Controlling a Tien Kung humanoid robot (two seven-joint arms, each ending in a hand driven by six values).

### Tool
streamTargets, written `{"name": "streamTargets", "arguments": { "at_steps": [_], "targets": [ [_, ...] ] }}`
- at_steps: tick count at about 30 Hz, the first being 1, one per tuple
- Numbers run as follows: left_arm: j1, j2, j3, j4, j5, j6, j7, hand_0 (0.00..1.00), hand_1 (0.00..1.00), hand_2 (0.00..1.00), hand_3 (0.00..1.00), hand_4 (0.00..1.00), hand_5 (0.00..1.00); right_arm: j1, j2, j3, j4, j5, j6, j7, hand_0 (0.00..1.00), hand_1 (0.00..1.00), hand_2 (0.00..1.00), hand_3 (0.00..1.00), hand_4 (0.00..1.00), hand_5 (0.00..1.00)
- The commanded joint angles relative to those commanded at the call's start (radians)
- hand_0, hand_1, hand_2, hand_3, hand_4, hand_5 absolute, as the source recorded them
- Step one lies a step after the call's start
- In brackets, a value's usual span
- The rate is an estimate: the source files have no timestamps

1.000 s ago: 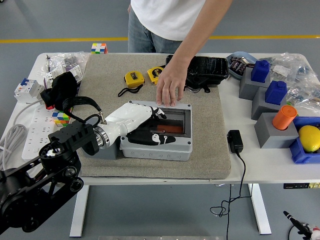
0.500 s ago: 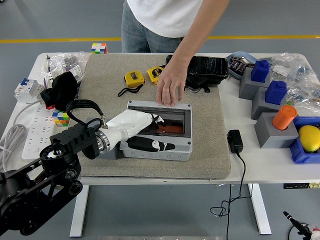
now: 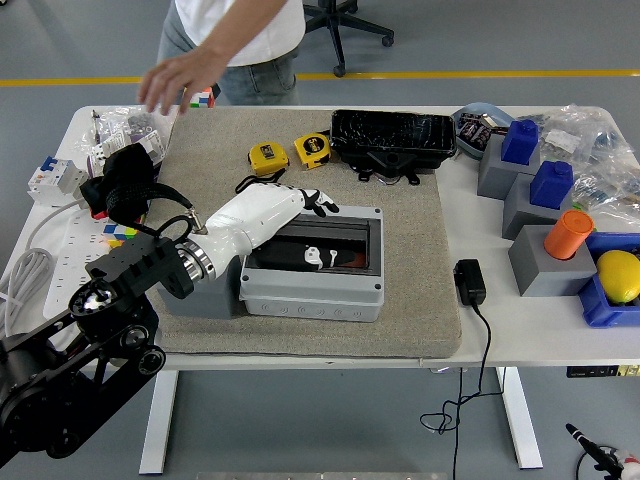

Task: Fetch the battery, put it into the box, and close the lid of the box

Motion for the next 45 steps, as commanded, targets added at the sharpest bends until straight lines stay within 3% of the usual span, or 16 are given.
{"name": "streamTargets", "arguments": {
  "at_steps": [6,10,12,16,17,23,29,37,45],
  "targets": [
    [0.001,-0.006,-0.017,0.015,0.008,0.018,-0.012,0.738,0.773,0.744,0.76,0.998,0.998,-0.002,0.004,-0.012,0.0,0.013,0.0,0.002,0.883,0.863,0.835,0.883,0.998,0.998],
    [0.0,-0.016,-0.041,0.06,-0.003,0.093,-0.078,0.738,0.773,0.744,0.76,0.998,0.998,-0.001,0.004,-0.006,0.0,0.008,0.001,0.001,0.882,0.863,0.834,0.883,0.998,0.998],
    [0.003,-0.021,-0.068,0.092,-0.018,0.129,-0.12,0.787,0.83,0.799,0.789,0.998,0.998,0.0,0.005,-0.007,0.0,0.009,0.001,0.001,0.882,0.863,0.834,0.883,0.998,0.998],
    [0.008,-0.03,-0.12,0.135,-0.056,0.173,-0.187,0.787,0.83,0.799,0.789,0.998,0.998,0.0,0.006,-0.004,0.0,0.009,0.002,0.001,0.882,0.863,0.834,0.883,0.998,0.998],
    [0.01,-0.033,-0.136,0.144,-0.068,0.186,-0.207,0.844,0.897,0.871,0.836,0.998,0.998,0.0,0.006,-0.003,0.0,0.008,0.002,0.001,0.882,0.863,0.834,0.883,0.998,0.998],
    [0.022,-0.052,-0.234,0.183,-0.179,0.249,-0.307,0.861,0.911,0.88,0.845,0.998,0.998,0.0,0.005,-0.002,0.0,0.007,0.002,0.001,0.882,0.863,0.833,0.883,0.998,0.998],
    [0.039,-0.058,-0.3,0.205,-0.291,0.252,-0.346,0.875,0.917,0.887,0.853,0.998,0.998,-0.001,0.006,-0.008,0.0,0.012,0.002,0.002,0.882,0.863,0.834,0.883,0.998,0.998],
    [0.064,-0.067,-0.377,0.231,-0.424,0.223,-0.367,0.88,0.921,0.891,0.856,0.998,0.998,-0.003,0.007,-0.009,0.0,0.016,0.001,0.003,0.883,0.863,0.833,0.883,0.998,0.998],
    [0.078,-0.074,-0.444,0.258,-0.676,0.172,-0.407,0.888,0.928,0.901,0.868,0.998,0.998,-0.005,0.01,-0.003,0.0,0.013,0.002,0.002,0.884,0.863,0.831,0.883,0.998,0.998]
  ]
}}
